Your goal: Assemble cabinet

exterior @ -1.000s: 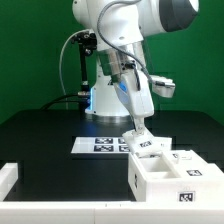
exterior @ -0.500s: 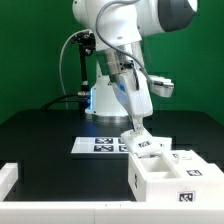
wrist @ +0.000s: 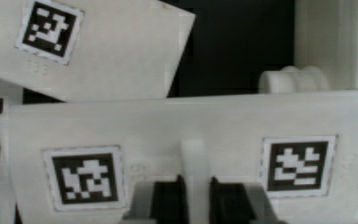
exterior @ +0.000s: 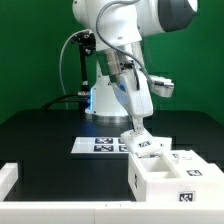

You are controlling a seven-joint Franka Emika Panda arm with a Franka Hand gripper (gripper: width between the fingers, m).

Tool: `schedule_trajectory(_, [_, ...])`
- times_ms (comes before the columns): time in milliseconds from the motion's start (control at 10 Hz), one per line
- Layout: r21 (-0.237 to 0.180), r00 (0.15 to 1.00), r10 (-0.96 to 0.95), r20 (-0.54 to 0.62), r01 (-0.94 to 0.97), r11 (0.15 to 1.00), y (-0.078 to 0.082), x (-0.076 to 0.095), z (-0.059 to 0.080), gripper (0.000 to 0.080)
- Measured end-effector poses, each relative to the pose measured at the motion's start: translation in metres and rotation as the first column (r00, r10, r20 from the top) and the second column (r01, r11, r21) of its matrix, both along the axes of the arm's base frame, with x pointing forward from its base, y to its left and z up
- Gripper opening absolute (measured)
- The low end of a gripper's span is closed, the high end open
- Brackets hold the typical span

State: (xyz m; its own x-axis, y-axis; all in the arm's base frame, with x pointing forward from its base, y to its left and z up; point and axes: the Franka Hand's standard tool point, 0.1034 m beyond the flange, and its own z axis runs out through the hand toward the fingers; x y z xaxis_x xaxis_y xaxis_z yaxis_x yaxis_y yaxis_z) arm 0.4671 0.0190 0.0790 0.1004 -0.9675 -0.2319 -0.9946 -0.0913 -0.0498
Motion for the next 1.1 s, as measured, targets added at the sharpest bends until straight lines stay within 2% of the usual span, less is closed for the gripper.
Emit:
schedule_trajectory(200, [0.015,1.0,0.001,0.005,-0.001,1.0,0.001,0.012,0.007,0.0054])
schedule_trajectory(400, [0.008,1.0,0.011,0.013,-0.011,1.0,0.004,0.019,0.003,0.0051])
schedule_trajectory(500, [-0.01,0.999,0.022,0.029,-0.021,1.0,0.003,0.021,-0.001,0.0043])
schedule_trajectory(1100, [-0.009,0.999,0.023,0.025,-0.022,1.0,0.003,0.02,-0.002,0.0])
